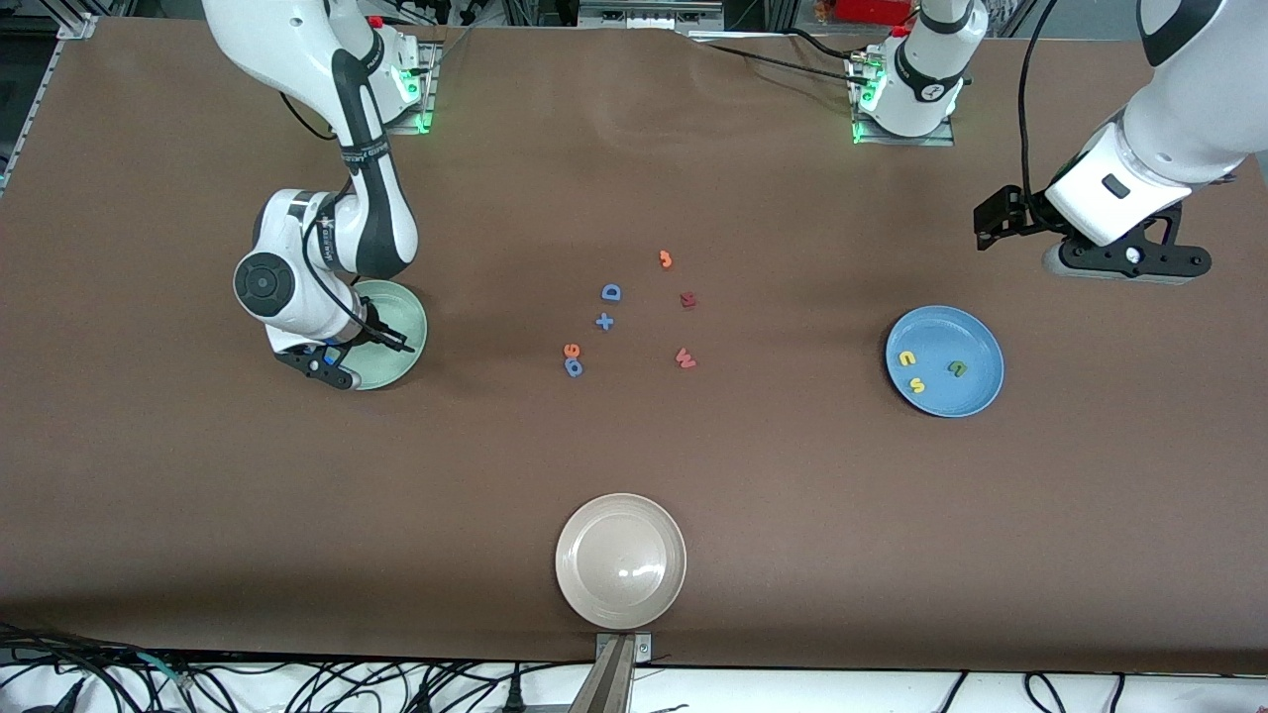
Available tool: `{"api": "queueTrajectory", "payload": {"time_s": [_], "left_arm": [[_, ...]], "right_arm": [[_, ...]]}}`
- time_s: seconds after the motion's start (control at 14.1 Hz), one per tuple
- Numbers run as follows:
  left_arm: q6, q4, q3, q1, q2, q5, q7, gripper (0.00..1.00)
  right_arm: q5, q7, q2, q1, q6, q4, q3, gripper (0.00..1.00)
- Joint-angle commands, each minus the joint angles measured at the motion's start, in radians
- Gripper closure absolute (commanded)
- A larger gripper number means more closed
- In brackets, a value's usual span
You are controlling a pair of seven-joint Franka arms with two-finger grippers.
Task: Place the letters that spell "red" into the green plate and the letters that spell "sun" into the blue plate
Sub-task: 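Carry the teal letter to the green plate with the right gripper, release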
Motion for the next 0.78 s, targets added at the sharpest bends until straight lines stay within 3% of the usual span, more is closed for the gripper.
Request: {"api": "queueTrajectory", "payload": {"time_s": [0.0, 0.14, 0.35, 0.5, 0.71], "left_arm": [[-0.037, 0.042, 0.004, 0.001, 0.016, -0.029, -0.008, 0.0], [-0.037, 0.045, 0.004, -0.001, 0.016, -0.029, -0.008, 0.0], [-0.037, 0.045, 0.004, -0.002, 0.016, -0.027, -0.009, 0.0], [-0.037, 0.045, 0.004, -0.002, 0.016, -0.027, -0.009, 0.0], [-0.037, 0.045, 0.004, -0.002, 0.016, -0.027, -0.009, 0.0]], "right_arm": [[0.022, -0.003, -0.018, 0.006, 0.001, 0.0, -0.006, 0.03], [0.022, 0.022, -0.053, 0.008, -0.02, 0.013, -0.005, 0.02], [0.022, 0.187, -0.069, 0.043, -0.152, 0.133, -0.003, 0.02], [0.022, 0.288, -0.058, 0.074, -0.163, 0.197, -0.002, 0.02], [0.025, 0.437, -0.003, 0.089, -0.151, 0.305, 0.059, 0.02]]}}
